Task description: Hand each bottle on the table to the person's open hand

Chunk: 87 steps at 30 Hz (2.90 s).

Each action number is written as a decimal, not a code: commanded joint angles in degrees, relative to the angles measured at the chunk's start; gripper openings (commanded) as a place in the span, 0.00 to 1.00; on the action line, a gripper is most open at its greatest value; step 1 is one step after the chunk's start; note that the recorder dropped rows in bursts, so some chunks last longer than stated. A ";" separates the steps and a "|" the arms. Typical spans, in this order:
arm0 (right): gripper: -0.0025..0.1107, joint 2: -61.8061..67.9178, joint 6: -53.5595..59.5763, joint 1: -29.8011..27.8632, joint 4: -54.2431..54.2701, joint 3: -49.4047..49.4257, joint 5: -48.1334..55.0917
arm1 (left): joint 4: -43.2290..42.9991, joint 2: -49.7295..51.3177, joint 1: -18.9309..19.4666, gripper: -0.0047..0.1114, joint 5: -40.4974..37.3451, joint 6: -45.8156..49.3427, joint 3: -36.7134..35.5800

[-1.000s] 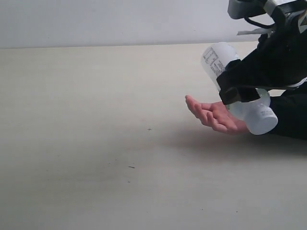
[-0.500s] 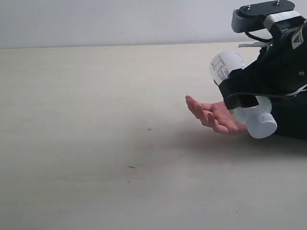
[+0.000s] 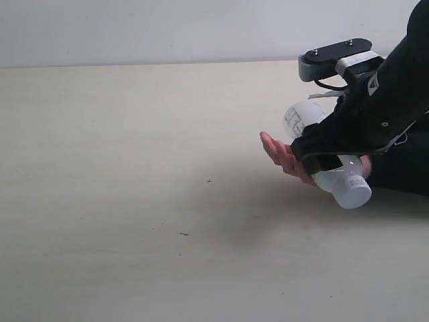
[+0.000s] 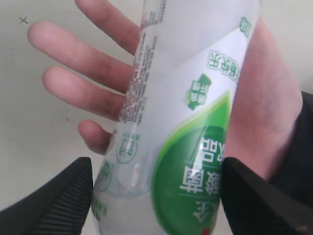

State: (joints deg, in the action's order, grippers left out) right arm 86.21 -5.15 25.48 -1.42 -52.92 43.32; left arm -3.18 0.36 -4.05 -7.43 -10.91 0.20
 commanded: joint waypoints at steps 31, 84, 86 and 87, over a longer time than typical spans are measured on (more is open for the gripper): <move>0.66 0.89 0.46 -0.32 -0.49 -0.02 1.57 | 0.45 -0.36 0.07 0.04 0.05 0.07 -0.20; 0.02 -55.98 2.25 -0.20 17.28 16.66 -0.22 | 0.45 -0.36 0.07 0.04 0.05 0.07 -0.20; 0.02 -57.53 2.97 -0.81 15.65 17.21 -2.82 | 0.45 -0.36 0.07 0.04 0.05 0.07 -0.20; 0.02 -58.66 2.97 -1.35 16.04 17.96 -4.55 | 0.45 -0.36 0.07 0.04 0.05 0.07 -0.20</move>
State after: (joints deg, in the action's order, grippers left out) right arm 29.88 -3.03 25.25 15.12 -36.21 42.85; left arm -3.18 0.36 -4.05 -7.43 -10.91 0.20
